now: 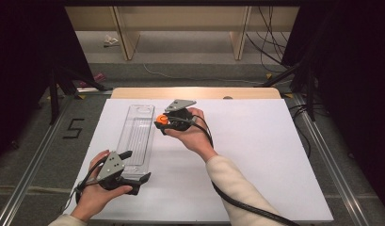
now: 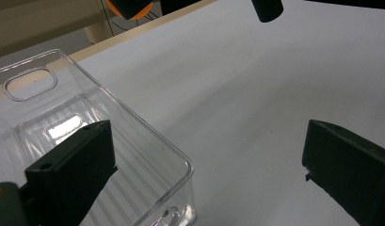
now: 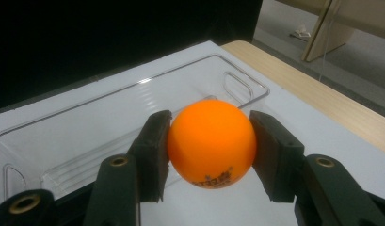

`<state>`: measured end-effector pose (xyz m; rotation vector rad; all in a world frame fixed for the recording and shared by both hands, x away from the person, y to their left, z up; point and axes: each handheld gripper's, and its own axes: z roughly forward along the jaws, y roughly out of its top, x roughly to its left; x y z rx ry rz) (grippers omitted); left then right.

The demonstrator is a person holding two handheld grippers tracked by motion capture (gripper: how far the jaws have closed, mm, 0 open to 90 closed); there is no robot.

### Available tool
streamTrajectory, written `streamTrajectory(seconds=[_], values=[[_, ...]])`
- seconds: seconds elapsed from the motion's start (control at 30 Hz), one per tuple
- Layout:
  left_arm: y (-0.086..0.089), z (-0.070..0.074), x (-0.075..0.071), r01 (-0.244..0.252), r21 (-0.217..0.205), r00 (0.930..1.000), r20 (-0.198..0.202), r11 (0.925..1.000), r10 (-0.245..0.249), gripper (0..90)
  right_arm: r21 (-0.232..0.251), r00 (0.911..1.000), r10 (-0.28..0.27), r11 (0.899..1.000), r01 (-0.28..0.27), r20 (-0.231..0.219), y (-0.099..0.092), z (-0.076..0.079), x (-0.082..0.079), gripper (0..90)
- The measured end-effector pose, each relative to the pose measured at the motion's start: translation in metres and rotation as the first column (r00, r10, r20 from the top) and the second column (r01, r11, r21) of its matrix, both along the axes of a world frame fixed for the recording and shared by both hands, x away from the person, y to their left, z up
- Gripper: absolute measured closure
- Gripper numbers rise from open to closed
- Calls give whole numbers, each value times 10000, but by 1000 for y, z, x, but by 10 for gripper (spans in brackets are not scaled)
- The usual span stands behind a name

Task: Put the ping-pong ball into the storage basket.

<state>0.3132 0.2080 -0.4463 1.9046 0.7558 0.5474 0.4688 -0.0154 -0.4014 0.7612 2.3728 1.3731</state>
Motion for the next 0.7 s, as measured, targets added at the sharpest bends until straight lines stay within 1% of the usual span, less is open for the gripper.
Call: streamTrajectory(seconds=[0.27, 0.47, 0.7], values=[[-2, 0, 0, 18, -45, 10000, -75, 10000, -19, 27, 68, 10000, 51, 10000, -51, -25, 0, 2, 2, 515], [-4, 0, 1, 63, 33, 10000, -21, 10000, -63, 27, 119, 10000, -2, 9999, 2, -28, -3, 2, 4, 515], [-5, 0, 1, 137, 5, 9999, -24, 9999, -137, 27, 115, 10000, -5, 9999, 5, -20, -2, 1, 3, 515]])
